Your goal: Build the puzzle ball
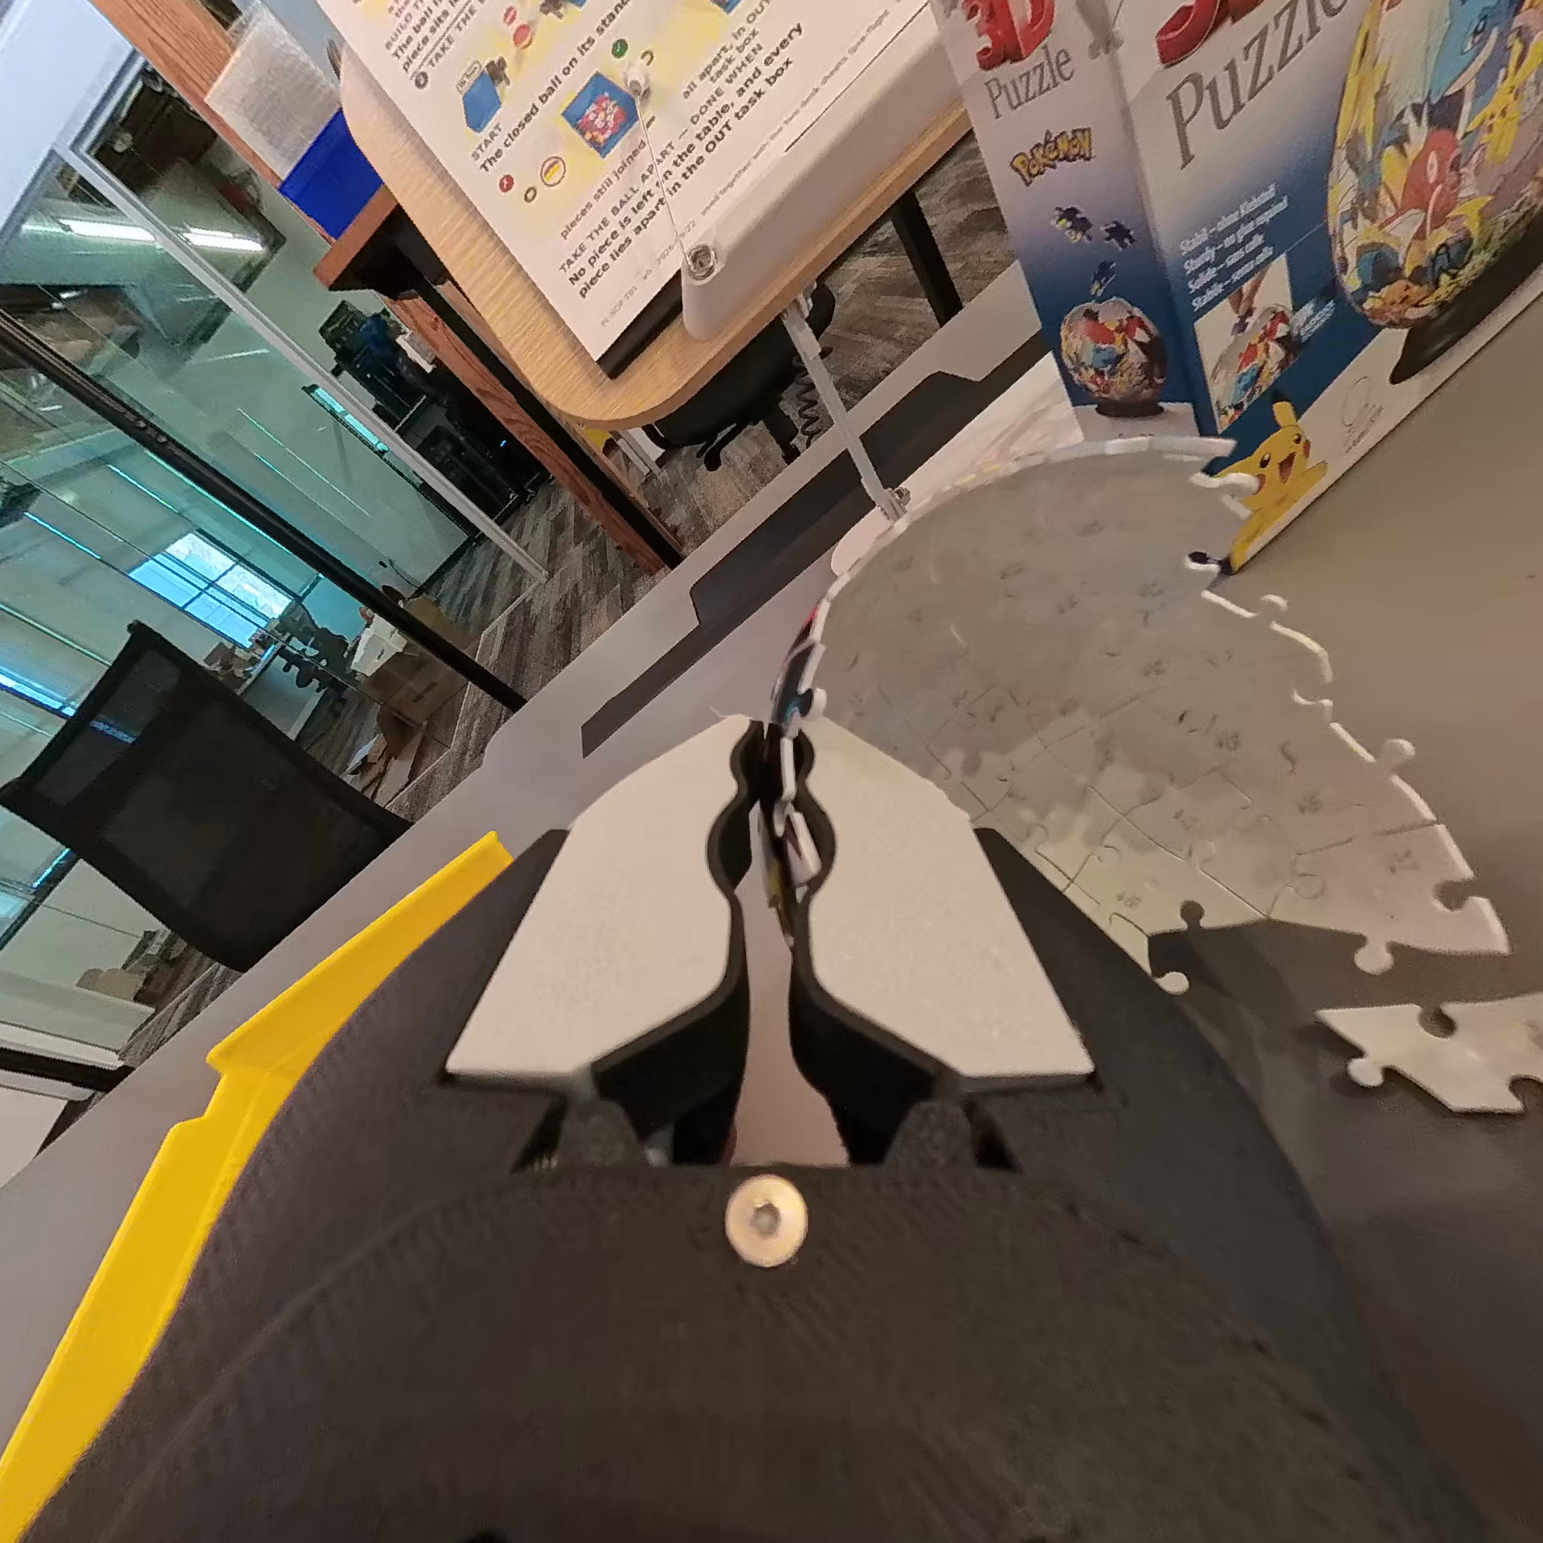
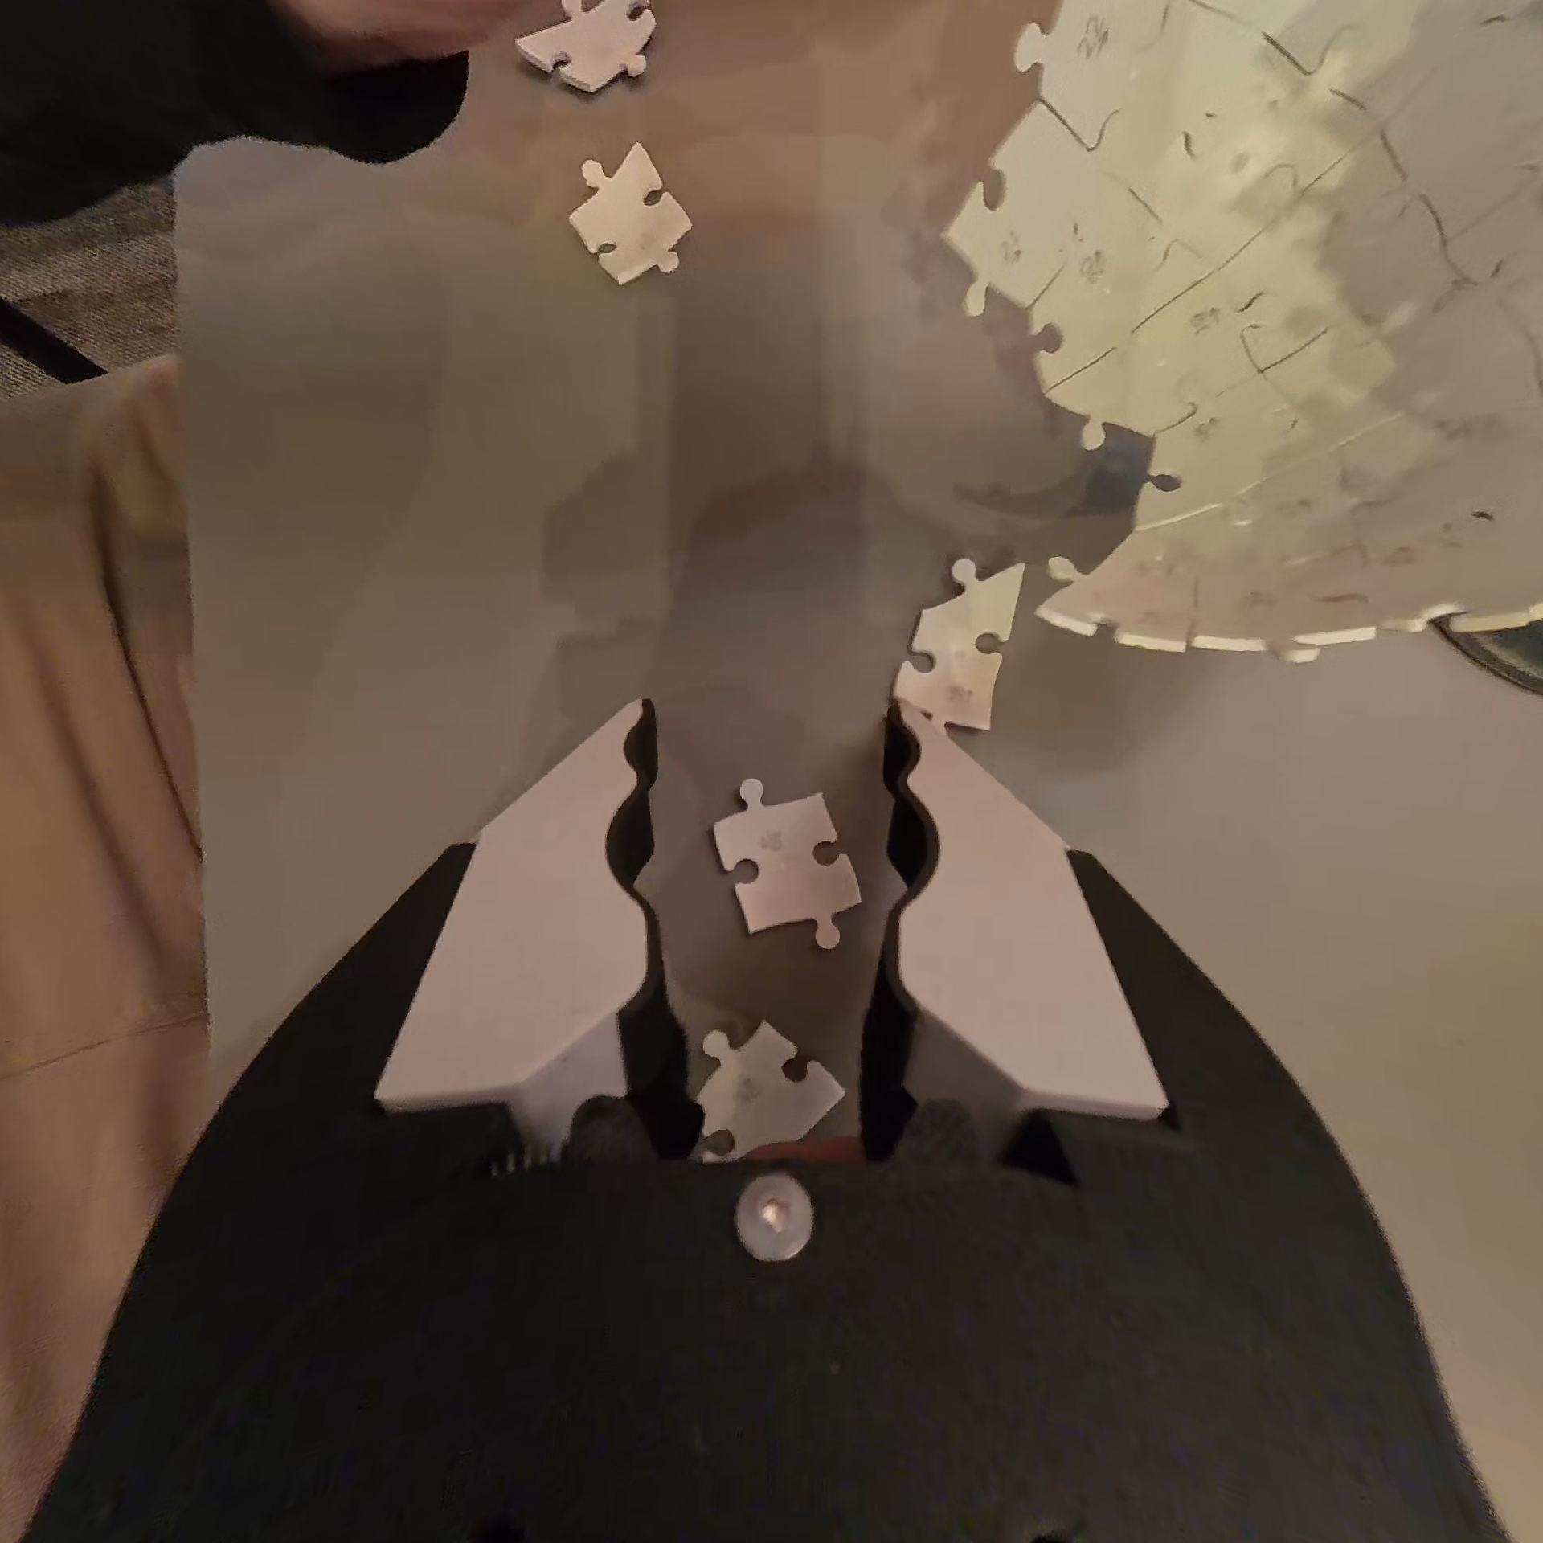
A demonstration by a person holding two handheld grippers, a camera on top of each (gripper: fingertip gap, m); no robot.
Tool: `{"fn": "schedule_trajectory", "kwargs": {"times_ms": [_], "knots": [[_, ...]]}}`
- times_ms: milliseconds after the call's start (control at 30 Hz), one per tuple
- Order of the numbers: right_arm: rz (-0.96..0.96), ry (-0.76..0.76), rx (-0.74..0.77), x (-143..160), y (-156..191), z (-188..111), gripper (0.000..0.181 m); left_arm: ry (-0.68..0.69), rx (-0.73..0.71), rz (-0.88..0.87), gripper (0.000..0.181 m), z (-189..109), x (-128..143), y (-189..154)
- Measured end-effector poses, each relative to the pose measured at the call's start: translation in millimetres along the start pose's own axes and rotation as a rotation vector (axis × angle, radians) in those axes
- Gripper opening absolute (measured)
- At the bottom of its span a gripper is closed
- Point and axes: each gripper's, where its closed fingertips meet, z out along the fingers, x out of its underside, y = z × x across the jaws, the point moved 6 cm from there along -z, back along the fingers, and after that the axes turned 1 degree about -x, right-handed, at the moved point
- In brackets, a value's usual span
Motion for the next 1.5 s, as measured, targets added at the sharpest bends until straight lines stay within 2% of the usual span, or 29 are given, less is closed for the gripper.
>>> {"fn": "schedule_trajectory", "kwargs": {"times_ms": [233, 367, 500, 633, 1100, 1500], "knots": [[0.012, -0.064, 0.0, -7, -8, -21, 0.052, 0.032, -0.023, -0.004, 0.004, -6, -1, -4], [-0.072, -0.056, -0.025, -6, -10, -30, 0.045, 0.061, -0.046, -0.026, 0.004, -10, 0, -1], [-0.094, 0.003, 0.018, 2, -23, -20, 0.053, 0.081, -0.066, -0.036, 0.004, -11, 4, 4], [-0.028, 0.001, -0.033, 5, -27, -7, 0.055, 0.093, -0.079, -0.042, 0.004, -13, 5, 4], [0.006, -0.03, -0.099, 2, -14, -9, 0.051, 0.109, -0.089, -0.032, 0.004, -14, 6, -7], [-0.06, -0.064, -0.084, -4, -7, -34, 0.05, -0.046, 0.001, 0.061, 0.004, -9, -7, -18]]}}
